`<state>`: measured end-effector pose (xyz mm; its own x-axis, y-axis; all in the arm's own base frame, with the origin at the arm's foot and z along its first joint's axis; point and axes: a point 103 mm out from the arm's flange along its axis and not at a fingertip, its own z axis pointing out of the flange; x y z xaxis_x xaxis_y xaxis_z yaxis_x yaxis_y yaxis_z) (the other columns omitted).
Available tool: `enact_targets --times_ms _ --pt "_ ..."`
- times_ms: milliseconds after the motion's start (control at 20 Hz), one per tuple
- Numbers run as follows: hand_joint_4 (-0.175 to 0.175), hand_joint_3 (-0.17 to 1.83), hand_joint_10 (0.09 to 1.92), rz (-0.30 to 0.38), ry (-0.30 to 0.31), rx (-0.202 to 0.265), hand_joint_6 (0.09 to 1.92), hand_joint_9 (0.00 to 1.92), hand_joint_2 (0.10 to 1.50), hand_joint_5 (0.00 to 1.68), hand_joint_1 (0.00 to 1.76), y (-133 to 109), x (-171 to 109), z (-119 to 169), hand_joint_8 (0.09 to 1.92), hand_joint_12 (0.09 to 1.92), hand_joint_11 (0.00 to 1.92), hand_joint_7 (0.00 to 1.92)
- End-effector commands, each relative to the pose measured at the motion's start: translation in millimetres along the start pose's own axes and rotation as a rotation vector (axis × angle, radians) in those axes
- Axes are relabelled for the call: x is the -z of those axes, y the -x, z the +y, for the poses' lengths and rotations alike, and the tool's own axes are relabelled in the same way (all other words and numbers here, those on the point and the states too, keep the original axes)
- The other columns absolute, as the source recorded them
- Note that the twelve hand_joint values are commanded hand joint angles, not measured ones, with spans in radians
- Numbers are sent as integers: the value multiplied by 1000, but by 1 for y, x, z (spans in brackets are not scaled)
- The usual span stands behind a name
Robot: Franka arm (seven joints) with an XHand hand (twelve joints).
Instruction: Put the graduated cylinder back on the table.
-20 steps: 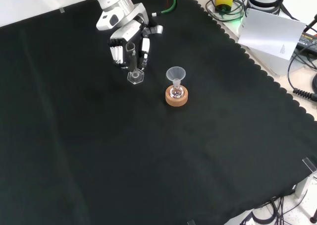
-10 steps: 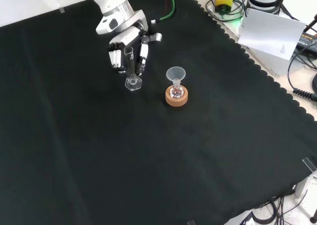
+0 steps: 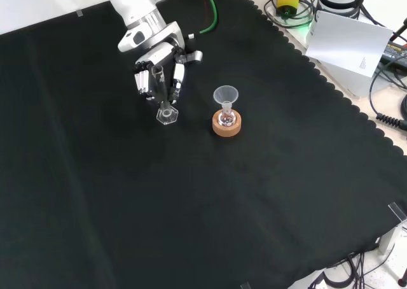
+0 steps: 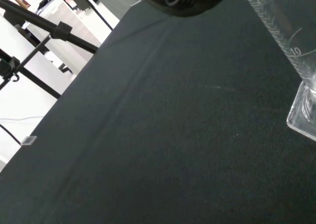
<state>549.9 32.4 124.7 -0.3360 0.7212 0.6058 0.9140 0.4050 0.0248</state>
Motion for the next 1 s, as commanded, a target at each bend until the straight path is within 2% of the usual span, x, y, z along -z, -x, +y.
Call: enact_targets --times_ms 50,250,750,1000 --pt "-175 1 849 42 29 6 1029 1143 1099 946 1381 10 -9 5 1146 841 1120 835" --pt "-175 1 850 54 22 16 1031 1142 1100 945 1381 14 -12 6 1149 841 1114 834" --pt "-175 1 907 49 5 -1 1091 1099 1120 908 1374 20 -20 3 1222 895 1045 786" --pt "-175 1 952 44 -10 8 1134 1069 1135 879 1370 18 -18 2 1269 936 1000 751"
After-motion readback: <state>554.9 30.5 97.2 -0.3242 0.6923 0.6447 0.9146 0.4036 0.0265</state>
